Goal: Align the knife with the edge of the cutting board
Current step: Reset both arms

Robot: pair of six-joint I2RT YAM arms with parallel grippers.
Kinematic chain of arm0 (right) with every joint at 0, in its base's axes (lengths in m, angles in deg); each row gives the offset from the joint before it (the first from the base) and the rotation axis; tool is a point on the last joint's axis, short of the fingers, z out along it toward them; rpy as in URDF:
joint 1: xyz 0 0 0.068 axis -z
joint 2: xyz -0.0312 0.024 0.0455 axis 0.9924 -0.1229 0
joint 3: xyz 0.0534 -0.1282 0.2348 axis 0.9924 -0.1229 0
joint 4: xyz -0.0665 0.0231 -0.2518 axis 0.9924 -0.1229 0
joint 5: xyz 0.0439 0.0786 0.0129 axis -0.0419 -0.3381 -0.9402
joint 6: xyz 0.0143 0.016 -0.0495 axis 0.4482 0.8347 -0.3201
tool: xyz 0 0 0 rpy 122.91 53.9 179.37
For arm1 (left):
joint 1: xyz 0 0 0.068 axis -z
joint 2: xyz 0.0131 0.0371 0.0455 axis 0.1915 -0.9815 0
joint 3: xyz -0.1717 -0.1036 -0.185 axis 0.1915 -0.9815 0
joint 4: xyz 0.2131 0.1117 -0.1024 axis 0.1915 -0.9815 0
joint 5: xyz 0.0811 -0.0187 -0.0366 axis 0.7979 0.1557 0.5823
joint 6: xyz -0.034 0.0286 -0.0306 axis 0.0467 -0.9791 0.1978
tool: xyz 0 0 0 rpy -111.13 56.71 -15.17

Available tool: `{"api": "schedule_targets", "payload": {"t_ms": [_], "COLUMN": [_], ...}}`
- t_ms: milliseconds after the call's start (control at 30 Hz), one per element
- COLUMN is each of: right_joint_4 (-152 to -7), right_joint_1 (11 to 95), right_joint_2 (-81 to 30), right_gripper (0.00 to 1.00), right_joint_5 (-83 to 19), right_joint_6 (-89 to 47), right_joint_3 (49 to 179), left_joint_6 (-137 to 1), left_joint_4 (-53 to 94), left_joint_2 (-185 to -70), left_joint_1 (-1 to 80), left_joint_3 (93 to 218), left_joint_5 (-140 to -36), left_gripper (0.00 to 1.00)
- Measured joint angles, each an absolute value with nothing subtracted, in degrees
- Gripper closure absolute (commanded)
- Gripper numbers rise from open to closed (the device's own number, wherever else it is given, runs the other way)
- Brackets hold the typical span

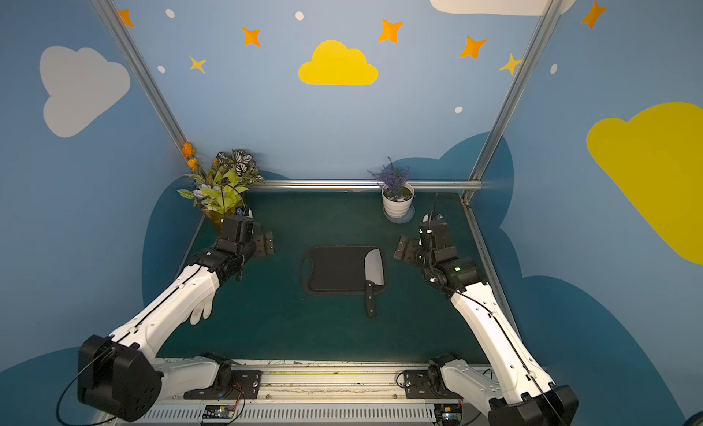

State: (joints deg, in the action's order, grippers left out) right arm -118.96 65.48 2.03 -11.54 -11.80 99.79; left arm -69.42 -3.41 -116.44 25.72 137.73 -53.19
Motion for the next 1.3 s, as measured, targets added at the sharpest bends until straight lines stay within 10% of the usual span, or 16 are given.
{"api": "schedule_targets", "payload": {"t_ms": [467, 1300], "right_joint_4": [-112.2, -70.6], "right_joint_1": [81.8, 85.0], "right_joint_2": [-4.1, -11.0], "right_gripper": [0.02, 0.02], "right_joint_5": [-15.1, -3.8], "right_joint_6": [-15.2, -24.9], "right_joint_3": [95.2, 68.4], "left_joint_6": [-71.0, -88.0], "left_joint_4": [8.2, 51.8], "left_joint_2": [-117.4, -121.3], "left_joint_1": [21.5, 20.8], "left_joint_3": [128.7, 106.4], "left_joint_5": [-46.5, -53.8], "left_gripper": [0.00, 0.00]}}
